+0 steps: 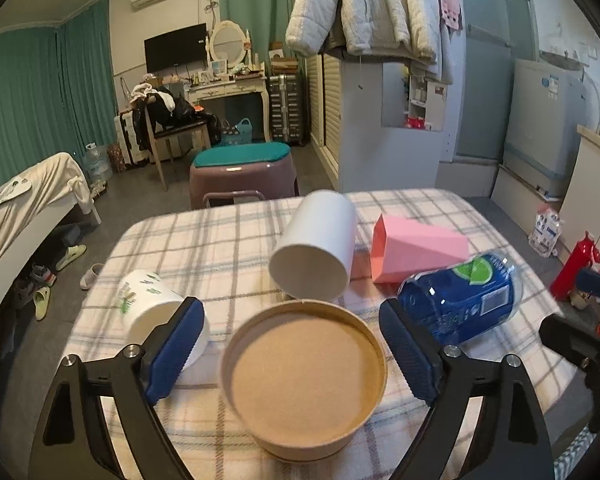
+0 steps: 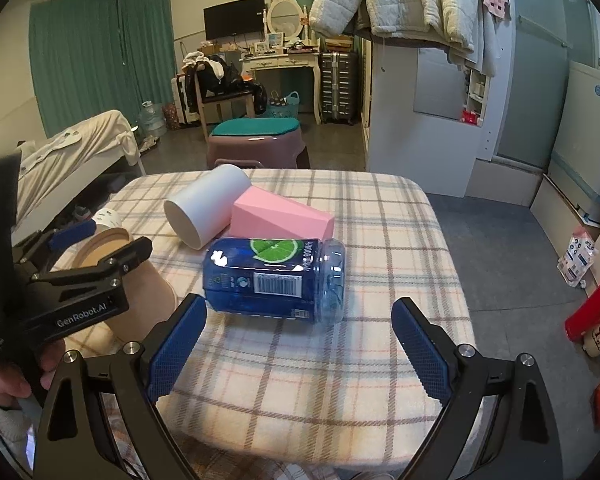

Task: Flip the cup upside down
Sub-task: 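Rotate the brown cup with the left gripper, opening facing up, then lower the brown cup onto the table and open the left gripper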

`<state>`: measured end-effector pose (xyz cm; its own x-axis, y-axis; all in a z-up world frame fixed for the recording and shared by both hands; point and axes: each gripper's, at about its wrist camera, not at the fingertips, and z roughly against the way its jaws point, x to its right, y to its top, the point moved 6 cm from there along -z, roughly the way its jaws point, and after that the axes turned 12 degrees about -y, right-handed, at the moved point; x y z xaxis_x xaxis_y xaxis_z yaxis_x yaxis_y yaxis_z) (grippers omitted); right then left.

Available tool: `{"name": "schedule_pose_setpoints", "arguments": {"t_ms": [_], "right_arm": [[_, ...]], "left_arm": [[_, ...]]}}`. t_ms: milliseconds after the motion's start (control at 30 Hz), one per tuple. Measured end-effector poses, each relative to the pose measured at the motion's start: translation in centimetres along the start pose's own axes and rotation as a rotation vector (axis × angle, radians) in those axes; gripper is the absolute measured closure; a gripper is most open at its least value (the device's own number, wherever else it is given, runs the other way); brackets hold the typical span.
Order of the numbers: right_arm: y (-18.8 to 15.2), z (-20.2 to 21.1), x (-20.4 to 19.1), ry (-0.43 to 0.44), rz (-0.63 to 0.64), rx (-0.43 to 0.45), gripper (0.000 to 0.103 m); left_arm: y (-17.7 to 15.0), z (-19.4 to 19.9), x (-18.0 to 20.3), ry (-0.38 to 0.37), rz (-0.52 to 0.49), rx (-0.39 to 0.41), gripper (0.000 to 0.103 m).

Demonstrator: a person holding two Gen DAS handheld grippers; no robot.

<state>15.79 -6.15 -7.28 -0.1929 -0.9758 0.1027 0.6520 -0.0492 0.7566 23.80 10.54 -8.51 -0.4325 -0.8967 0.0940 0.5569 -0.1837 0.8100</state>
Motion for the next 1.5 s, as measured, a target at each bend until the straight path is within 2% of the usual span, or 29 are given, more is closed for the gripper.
{"name": "schedule_pose_setpoints", "arguments": {"t_ms": [100, 167, 267, 533, 800, 1100, 1500], "right_arm": [[0.0, 1.0, -0.2, 0.003, -0.002, 0.022, 0.009], [-0.1, 1.6, -0.2, 0.003, -0.005, 0.035, 0.009], [-0.5, 2.6, -0.3, 0.003, -0.016, 0.057, 0.009], [-2.0, 5.2, -1.4, 0.000, -0.036, 0.111, 0.009], [-3.7, 7.9, -3.0, -0.017, -0.048, 0.164, 0.009], [-5.7, 9.4, -4.4, 0.002, -0.060, 0.189, 0.009], [-6.3, 10.8, -4.9, 0.000, -0.053, 0.215, 0.009]], "left_arm": [[0.6, 2.2, -0.1, -0.014, 0.022, 0.036, 0.010], [0.8, 3.4, -0.4, -0.013, 0.033, 0.051, 0.003], [0.7, 5.7, -0.8, -0.014, 0.051, 0.081, 0.003], [-1.2, 10.9, -2.0, -0.004, 0.069, 0.133, 0.000], [-4.0, 13.3, -2.3, 0.004, 0.073, 0.161, 0.000], [-7.8, 14.4, -3.0, 0.036, 0.110, 0.148, 0.000], [-8.9, 16.2, -2.4, 0.042, 0.106, 0.170, 0.000]]}}
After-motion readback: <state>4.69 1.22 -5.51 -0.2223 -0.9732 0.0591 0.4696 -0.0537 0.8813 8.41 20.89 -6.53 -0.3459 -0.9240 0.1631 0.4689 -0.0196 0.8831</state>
